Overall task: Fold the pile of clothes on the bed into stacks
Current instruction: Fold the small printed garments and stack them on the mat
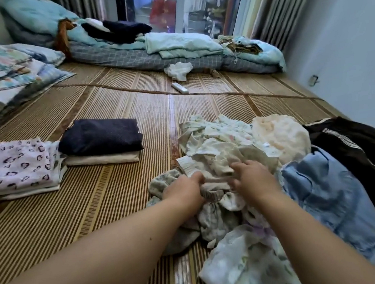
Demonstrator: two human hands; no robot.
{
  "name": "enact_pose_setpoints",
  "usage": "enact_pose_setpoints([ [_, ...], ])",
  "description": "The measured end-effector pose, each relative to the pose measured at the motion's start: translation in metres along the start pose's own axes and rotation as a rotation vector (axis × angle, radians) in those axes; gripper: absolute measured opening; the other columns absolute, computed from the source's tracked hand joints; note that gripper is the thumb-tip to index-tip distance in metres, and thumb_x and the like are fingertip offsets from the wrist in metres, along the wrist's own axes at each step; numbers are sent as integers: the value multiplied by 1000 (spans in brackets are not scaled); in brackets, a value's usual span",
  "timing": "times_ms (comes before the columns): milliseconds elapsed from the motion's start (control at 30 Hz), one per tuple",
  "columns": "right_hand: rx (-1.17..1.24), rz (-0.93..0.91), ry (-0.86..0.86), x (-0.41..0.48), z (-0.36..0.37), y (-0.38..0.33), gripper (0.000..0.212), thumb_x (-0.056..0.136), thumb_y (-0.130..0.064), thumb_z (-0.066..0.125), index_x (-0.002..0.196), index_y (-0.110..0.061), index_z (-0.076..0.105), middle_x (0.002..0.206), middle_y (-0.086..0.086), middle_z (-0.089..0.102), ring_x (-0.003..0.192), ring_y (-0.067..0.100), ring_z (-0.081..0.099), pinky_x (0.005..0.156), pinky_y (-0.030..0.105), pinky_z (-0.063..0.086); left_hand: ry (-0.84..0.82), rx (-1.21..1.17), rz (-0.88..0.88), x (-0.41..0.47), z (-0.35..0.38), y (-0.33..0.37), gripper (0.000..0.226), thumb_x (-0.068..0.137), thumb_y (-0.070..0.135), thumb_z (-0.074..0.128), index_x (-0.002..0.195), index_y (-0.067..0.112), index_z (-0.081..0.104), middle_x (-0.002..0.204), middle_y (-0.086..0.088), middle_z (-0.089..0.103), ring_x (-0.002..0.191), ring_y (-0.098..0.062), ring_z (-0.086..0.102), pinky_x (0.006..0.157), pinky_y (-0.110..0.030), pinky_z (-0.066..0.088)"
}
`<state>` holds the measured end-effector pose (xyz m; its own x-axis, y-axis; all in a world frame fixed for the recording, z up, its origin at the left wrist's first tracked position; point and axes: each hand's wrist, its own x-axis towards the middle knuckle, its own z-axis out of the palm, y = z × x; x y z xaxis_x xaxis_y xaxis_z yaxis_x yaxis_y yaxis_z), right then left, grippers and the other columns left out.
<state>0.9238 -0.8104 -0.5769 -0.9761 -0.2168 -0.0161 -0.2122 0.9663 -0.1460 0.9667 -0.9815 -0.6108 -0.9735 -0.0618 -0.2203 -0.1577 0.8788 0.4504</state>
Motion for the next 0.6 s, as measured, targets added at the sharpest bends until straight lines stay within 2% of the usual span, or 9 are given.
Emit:
enact_pose_setpoints([
  [33, 20, 3, 16, 1, 2, 2, 26, 90, -39, 59, 114, -31, 64, 116, 2, 59, 115, 29, 51, 85, 35, 45, 1, 28, 7, 1, -3, -1, 24, 91, 26, 58, 111, 37, 51, 109, -4, 57, 93, -26, 59, 82, -43, 54],
  [100, 90, 5, 80, -1, 4, 4, 13, 91, -34, 58, 88, -26, 68, 91, 1, 62, 95, 26, 60, 66, 29, 40, 7, 28, 21, 0, -8, -3, 19, 91, 22, 58, 100, 39, 56, 108, 1, 62, 91, -22, 60, 78, -38, 54],
  [167, 219, 41, 131, -5, 1, 4, 18, 89, -27, 60, 72, -24, 66, 75, -3, 64, 76, 22, 61, 55, 26, 35, 55, 20, 41, -5, -16, -4, 15, 87, 30, 64, 99, 39, 62, 106, 7, 65, 92, -19, 61, 76, -34, 51],
  [233, 476, 116, 196, -11, -12, 3, 20, 85, -25, 63, 66, -26, 69, 64, -8, 67, 63, 15, 60, 49, 24, 36, 120, 19, 75, -11, -25, -3, 16, 84, 40, 66, 99, 35, 67, 102, 9, 67, 90, -16, 62, 74, -31, 50],
  [333, 935, 221, 342, -18, -51, -2, 21, 82, -29, 68, 61, -35, 71, 51, -10, 63, 56, 11, 57, 51, 23, 44, 190, 16, 123, -17, -39, -1, 22, 87, 47, 63, 97, 29, 71, 97, 7, 71, 84, -15, 64, 73, -30, 52],
  [367, 1043, 245, 384, -18, -67, -2, 21, 83, -26, 67, 63, -30, 71, 54, -9, 63, 58, 12, 57, 53, 24, 45, 200, 1, 143, -18, -43, 0, 25, 88, 46, 62, 104, 28, 70, 102, 6, 71, 89, -14, 64, 74, -30, 52],
  [467, 1262, 271, 436, -15, -117, -4, 11, 90, -20, 64, 79, -19, 64, 87, 6, 68, 81, 22, 61, 64, 29, 47, 160, -136, 180, -21, -55, 5, 52, 87, 42, 66, 134, 25, 54, 129, 6, 62, 113, -14, 59, 92, -30, 47],
  [533, 1341, 229, 477, -15, -154, -9, 6, 91, -19, 63, 94, -15, 66, 97, 9, 67, 88, 24, 63, 65, 29, 49, 135, -222, 187, -25, -61, 10, 60, 84, 42, 70, 138, 27, 49, 137, 7, 56, 119, -14, 56, 98, -31, 47],
  [600, 1421, 144, 526, -21, -196, -19, 18, 93, -16, 59, 109, -8, 64, 100, 10, 68, 87, 23, 65, 64, 29, 52, 147, -288, 221, -28, -66, 17, 67, 80, 40, 75, 140, 31, 46, 141, 7, 51, 119, -14, 55, 98, -33, 49],
])
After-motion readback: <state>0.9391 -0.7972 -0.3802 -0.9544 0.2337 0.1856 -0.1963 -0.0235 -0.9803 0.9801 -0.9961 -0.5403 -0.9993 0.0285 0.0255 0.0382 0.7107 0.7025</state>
